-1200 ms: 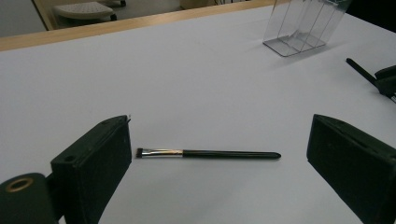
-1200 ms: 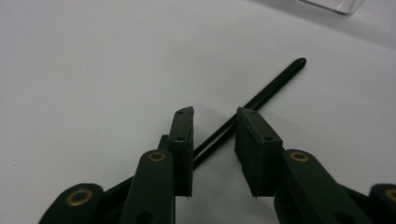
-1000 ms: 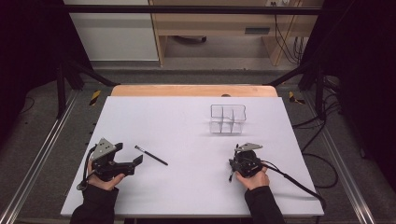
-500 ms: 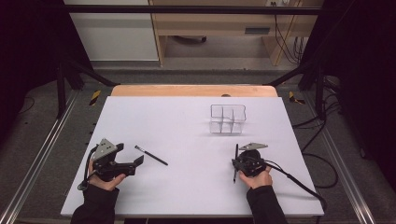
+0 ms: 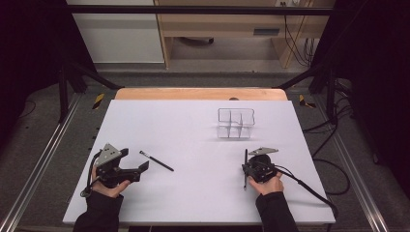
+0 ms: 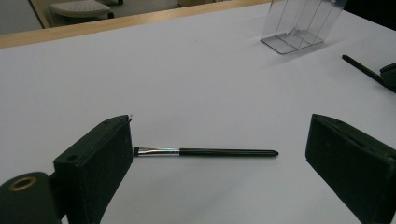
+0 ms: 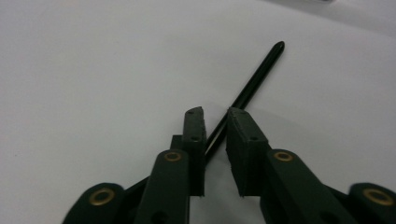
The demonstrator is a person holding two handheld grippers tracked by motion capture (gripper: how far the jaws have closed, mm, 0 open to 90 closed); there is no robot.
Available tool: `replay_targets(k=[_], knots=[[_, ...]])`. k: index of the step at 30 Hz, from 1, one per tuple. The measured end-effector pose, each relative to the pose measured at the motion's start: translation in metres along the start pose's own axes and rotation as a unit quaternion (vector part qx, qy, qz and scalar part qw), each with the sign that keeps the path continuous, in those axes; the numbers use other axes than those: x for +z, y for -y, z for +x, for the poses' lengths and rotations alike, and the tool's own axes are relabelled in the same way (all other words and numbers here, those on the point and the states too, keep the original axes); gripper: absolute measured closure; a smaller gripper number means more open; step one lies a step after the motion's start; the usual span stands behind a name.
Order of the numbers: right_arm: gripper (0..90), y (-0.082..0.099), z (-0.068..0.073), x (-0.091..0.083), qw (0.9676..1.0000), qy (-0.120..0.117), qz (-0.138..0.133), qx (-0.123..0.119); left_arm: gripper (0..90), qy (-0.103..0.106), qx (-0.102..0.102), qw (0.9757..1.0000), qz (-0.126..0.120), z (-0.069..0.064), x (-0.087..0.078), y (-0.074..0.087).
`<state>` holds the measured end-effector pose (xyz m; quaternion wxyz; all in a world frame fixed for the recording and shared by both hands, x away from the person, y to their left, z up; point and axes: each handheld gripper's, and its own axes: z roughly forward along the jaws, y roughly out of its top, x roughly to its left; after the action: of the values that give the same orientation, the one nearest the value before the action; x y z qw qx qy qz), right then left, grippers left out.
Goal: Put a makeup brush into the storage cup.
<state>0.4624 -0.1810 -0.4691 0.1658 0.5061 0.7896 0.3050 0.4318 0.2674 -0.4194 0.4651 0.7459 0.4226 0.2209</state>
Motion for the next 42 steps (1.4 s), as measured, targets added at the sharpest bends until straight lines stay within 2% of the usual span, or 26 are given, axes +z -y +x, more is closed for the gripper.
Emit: replay_targets(k=[3,9,16,19,23,29,32,37,42], knots=[[67.7,-0.0011,-0.0009,0.0011,0.9999,0.006,-0.010,0.003,6.6,0.000,-0.001,1.0000,0.000,0.0003,0.0000,0.0000],[65.5,-0.0030,-0.0023,0.0081,0.9999,0.004,-0.011,0.012,6.7,0.000,0.000,1.0000,-0.002,-0.0003,-0.0007,-0.0008],[69.9,-0.0028,0.0015,0.0092,0.9997,0.017,-0.013,-0.007,6.9,0.001,0.000,1.0000,-0.004,-0.0008,-0.0022,-0.0019],[74.9,-0.0031,0.0038,0.0092,0.9998,0.014,-0.011,-0.011,6.9,0.002,-0.001,1.0000,-0.005,-0.0018,-0.0022,-0.0023],[75.9,-0.0039,0.0046,0.0090,0.9998,0.013,-0.009,-0.014,7.0,0.004,0.005,1.0000,-0.005,-0.0040,-0.0020,-0.0032],[80.7,-0.0057,0.0023,0.0072,0.9997,0.006,-0.004,-0.021,7.0,0.004,0.002,1.0000,-0.006,-0.0033,-0.0019,-0.0030],[81.1,-0.0062,0.0011,0.0063,0.9996,0.007,-0.003,-0.026,7.1,0.004,0.001,1.0000,-0.006,-0.0030,-0.0023,-0.0030],[77.7,-0.0058,0.0020,0.0086,0.9998,0.007,-0.003,-0.016,7.1,0.004,0.004,1.0000,-0.004,-0.0036,-0.0015,-0.0029],[77.8,-0.0049,0.0035,0.0097,0.9998,0.009,-0.006,-0.017,7.1,0.004,0.003,1.0000,-0.003,-0.0033,-0.0011,-0.0025]])
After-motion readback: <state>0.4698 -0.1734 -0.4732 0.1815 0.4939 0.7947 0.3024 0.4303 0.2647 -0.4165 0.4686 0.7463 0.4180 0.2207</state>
